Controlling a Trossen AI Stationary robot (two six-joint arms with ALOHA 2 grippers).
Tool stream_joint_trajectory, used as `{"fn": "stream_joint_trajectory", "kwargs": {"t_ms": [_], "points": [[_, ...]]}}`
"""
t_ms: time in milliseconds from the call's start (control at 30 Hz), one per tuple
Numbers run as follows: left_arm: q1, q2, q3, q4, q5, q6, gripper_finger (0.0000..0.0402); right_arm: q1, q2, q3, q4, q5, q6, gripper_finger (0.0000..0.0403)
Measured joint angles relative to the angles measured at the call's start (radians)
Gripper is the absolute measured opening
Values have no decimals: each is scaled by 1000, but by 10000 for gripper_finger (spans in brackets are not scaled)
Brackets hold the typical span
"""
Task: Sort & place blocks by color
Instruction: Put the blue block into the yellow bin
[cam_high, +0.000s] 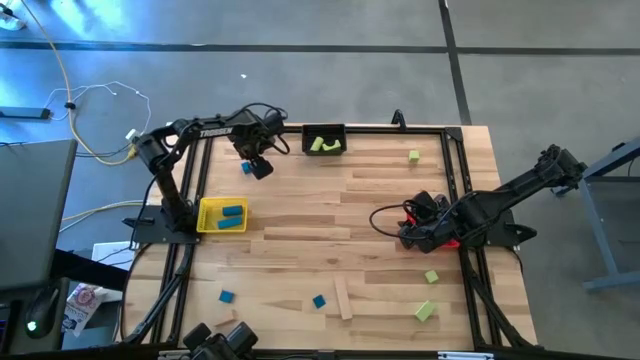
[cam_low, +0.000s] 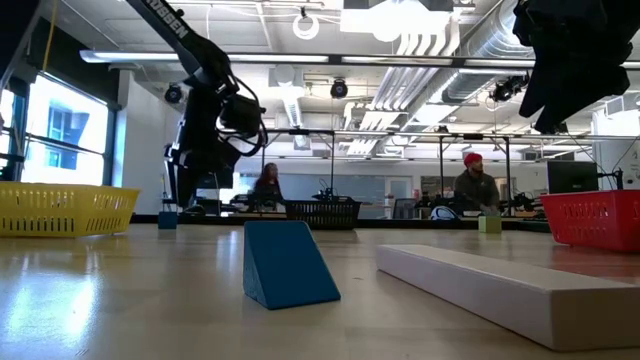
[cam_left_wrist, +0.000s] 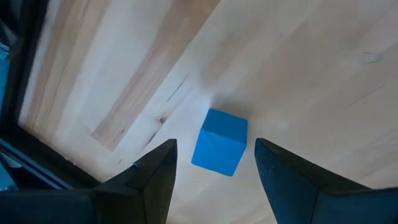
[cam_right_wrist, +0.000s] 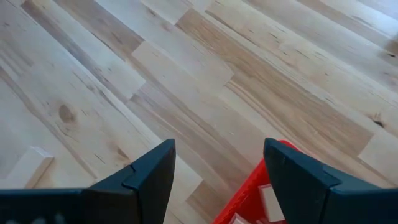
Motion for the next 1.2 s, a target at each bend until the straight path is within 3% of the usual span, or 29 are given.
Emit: {"fn": "stream_joint_trajectory", "kwargs": {"t_ms": [833, 1200], "points": [[11, 130, 0, -30, -6, 26, 201, 0, 0, 0, 1, -1, 0, 231], [10, 126, 1, -38, 27, 61, 101, 0, 0, 0, 1, 5, 0, 231]]}}
